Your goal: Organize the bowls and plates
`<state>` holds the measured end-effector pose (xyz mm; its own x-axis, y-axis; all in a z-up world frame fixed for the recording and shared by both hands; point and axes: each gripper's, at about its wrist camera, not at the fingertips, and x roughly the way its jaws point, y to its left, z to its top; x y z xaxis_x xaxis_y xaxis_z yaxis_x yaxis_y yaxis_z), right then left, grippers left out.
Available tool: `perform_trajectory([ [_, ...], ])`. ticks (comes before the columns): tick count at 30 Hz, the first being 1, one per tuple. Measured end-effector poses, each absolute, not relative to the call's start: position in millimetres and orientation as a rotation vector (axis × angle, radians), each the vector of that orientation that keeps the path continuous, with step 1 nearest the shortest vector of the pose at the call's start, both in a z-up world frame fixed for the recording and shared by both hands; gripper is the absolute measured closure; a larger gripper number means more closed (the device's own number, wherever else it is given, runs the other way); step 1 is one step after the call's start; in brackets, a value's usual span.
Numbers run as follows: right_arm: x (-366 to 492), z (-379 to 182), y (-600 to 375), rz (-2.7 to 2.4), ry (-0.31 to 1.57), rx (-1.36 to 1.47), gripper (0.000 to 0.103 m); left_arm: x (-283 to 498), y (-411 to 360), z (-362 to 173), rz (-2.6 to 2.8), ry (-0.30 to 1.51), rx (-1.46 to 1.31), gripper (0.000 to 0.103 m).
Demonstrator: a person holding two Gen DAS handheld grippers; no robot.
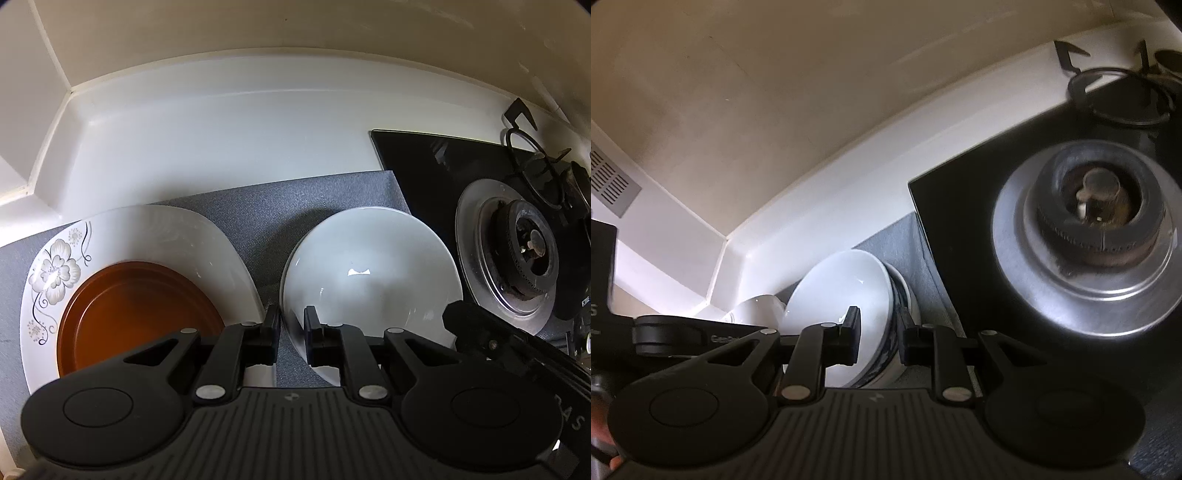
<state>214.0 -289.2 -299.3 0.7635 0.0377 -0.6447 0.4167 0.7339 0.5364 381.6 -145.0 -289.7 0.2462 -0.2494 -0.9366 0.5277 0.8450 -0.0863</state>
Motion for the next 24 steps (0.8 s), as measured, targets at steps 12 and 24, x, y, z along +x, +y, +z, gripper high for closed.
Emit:
perform_trajectory([
  [12,202,-309,-302,-0.266,0.695,0.759,0.054,382,-145,-286,-0.569,1.16,0.292,0.089],
  [24,213,-340,-284,-0.2,0.732,0.85,0.057,385,-166,-307,-0.599,1.209,0.399,0.079],
])
